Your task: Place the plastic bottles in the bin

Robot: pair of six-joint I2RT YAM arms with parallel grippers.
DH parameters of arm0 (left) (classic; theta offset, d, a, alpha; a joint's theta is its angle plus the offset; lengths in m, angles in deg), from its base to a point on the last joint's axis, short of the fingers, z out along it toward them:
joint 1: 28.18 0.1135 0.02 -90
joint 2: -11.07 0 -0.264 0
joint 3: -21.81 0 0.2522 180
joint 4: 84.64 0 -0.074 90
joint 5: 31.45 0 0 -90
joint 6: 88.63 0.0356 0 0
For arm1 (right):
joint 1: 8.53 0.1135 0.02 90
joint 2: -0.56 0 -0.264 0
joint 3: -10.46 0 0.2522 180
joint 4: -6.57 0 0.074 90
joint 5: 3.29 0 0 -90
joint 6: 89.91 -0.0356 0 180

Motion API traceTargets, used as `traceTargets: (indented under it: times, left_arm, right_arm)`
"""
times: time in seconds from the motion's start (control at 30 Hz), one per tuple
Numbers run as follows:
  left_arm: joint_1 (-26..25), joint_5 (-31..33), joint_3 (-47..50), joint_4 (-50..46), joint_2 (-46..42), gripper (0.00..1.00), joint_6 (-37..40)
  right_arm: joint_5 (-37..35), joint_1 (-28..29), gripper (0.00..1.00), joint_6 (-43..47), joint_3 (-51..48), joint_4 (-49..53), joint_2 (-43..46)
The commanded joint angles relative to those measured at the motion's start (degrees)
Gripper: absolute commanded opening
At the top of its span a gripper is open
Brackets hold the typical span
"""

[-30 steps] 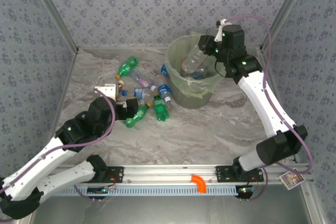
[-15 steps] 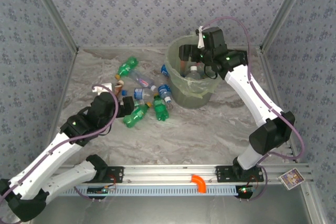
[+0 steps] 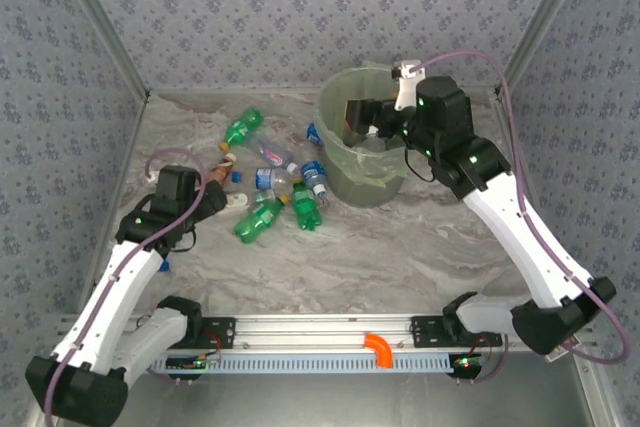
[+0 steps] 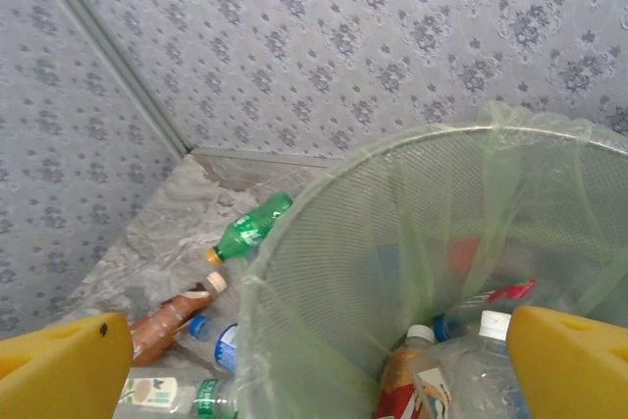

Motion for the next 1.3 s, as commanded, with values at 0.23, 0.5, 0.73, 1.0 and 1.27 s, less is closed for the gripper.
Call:
traceTargets:
  times: [0.23,0.5,0.73,1.0,1.27]
  left_arm:
    - [21.1,-8.7,3.4,4.3,6.0,1.00,0.7]
    - [29.1,-6.5,7.5,8.9,11.0,1.00,-4.2]
    - [29.9,-8.3,10.4,14.3,13.8,1.00,-5.3]
    - [29.2,-16.8,12.9,17.2,14.1,0.98,-7.2]
    - [24.9,-14.3,13.7,16.2,14.4,0.97,-6.7]
  right_arm:
    - [1.3,2.1,1.00,-0.7,-7.8,-4.7,9.7]
    - [3.6,2.6,1.00,-1.3,-11.3,-6.1,12.0]
    - [4.6,3.2,1.00,-1.4,-12.6,-6.4,13.2]
    - [3.9,3.3,1.00,-0.8,-14.5,-7.8,13.3]
    - [4.4,3.3,1.00,-0.8,-14.7,-8.0,13.6]
